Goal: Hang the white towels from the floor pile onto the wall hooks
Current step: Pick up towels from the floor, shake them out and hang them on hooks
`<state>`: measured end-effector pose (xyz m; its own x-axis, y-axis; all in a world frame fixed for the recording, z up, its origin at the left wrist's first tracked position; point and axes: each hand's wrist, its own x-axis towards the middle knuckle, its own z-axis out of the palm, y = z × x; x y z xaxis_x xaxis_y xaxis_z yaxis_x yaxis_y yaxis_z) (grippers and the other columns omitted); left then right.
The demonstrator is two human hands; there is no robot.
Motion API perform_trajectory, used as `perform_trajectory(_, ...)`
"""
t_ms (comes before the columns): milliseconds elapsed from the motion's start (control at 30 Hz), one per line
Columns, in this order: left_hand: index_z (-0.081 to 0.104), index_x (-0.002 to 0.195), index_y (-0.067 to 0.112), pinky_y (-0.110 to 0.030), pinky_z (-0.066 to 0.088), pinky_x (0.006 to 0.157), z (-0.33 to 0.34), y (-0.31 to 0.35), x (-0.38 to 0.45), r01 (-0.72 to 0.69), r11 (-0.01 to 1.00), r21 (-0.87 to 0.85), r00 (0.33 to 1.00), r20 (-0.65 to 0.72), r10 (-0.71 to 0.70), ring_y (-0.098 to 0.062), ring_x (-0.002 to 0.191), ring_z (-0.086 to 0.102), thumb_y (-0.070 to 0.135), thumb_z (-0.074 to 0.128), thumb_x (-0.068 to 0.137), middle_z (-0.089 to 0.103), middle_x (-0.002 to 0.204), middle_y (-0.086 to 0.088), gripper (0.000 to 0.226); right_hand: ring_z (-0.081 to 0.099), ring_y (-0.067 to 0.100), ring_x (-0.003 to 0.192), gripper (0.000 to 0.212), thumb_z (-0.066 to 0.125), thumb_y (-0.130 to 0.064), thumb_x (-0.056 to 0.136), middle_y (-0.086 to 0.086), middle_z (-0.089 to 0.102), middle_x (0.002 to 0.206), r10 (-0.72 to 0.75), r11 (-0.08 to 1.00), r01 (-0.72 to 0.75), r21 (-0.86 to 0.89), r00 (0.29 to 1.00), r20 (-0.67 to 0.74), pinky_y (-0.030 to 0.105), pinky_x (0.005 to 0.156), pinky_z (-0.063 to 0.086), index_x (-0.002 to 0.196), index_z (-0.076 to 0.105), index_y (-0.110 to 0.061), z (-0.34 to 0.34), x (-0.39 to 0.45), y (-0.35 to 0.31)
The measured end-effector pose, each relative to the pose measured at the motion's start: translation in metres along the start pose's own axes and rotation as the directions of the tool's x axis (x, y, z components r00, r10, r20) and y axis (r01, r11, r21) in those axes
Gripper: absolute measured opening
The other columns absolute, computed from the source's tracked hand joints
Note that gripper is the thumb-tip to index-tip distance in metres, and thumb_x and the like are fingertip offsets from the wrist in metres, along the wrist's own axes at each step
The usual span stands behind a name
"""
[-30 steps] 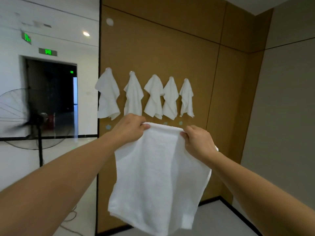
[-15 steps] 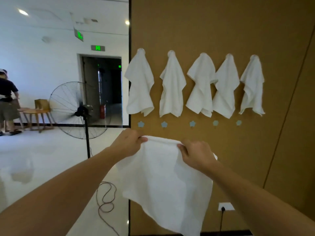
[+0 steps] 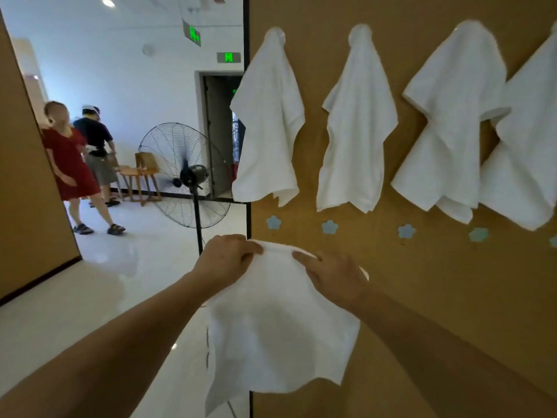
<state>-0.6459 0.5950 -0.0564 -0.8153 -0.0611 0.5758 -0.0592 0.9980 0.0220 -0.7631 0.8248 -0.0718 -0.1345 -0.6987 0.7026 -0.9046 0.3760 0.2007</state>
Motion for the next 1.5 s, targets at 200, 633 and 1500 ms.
perform_trajectory(200,0.055,0.132,0.032,-0.028,0.045,0.072,0.056,-0.042,0.041,-0.027,0.998,0.054,0.997,0.069,0.024,-0.026,0.084,0.061,0.027,0.039,0.1,0.063,0.103,-0.003,0.037,0.059,0.026,0.05,0.042,0.079,-0.015,0.076,0.009,0.063,0.064,0.111,0.993,-0.106,-0.055,0.99,0.086,0.031,0.048,0.052,0.116,0.072,-0.022,0.076,0.031,0.037)
perform_trajectory(633,0.05,0.125,0.021,-0.037,0.05,0.067,0.19,-0.114,0.122,-0.047,0.998,0.053,0.992,0.118,0.04,-0.03,0.082,0.065,0.027,0.038,0.098,0.067,0.106,-0.007,0.03,0.054,0.019,0.042,0.032,0.074,-0.011,0.076,0.003,0.063,0.056,0.318,0.948,-0.318,0.008,0.948,0.006,0.024,0.039,0.046,0.106,0.075,-0.021,0.232,0.073,0.085)
perform_trajectory(1500,0.055,0.108,0.044,-0.001,0.04,0.061,0.266,-0.085,0.072,0.393,0.542,-0.743,0.909,0.225,-0.35,0.016,0.082,0.056,0.041,0.041,0.096,0.057,0.085,0.031,0.019,0.064,0.007,0.079,0.022,0.05,-0.016,0.099,0.001,0.071,0.091,0.835,0.4,-0.786,0.471,0.524,0.166,0.027,0.08,0.054,0.109,0.069,-0.014,0.293,0.051,0.002)
